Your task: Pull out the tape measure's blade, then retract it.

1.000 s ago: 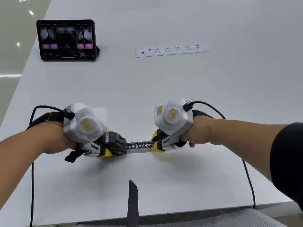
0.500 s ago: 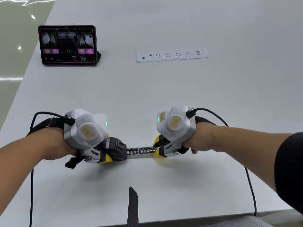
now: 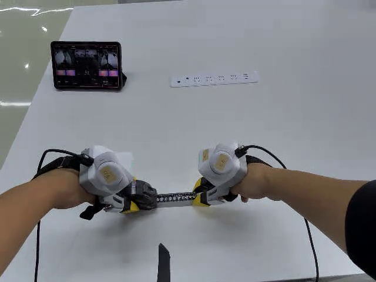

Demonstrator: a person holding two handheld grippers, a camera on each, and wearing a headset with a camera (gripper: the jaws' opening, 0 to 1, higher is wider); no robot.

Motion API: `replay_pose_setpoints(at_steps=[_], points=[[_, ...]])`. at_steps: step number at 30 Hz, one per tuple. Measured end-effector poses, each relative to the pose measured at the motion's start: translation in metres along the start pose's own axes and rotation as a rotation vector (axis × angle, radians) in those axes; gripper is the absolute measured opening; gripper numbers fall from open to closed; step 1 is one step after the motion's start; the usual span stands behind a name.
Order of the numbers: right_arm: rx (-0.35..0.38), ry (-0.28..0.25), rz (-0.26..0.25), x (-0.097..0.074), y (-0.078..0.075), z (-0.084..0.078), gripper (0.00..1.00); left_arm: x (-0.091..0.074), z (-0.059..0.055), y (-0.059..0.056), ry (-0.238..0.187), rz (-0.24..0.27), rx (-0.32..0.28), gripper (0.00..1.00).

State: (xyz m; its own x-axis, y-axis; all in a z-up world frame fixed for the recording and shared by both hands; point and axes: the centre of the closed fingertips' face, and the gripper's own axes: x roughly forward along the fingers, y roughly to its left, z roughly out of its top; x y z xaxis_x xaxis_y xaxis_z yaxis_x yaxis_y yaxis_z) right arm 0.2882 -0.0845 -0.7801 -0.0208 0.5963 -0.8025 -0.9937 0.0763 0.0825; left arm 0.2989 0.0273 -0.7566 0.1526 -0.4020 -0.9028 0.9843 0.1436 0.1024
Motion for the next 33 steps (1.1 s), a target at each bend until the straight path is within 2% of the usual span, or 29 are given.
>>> replay_pose_setpoints(at_steps=[33], points=[[0.013, 0.012, -0.004, -0.010, -0.003, -0.016, 0.10, 0.000, 0.000, -0.001, 0.005, 0.003, 0.000, 0.33]])
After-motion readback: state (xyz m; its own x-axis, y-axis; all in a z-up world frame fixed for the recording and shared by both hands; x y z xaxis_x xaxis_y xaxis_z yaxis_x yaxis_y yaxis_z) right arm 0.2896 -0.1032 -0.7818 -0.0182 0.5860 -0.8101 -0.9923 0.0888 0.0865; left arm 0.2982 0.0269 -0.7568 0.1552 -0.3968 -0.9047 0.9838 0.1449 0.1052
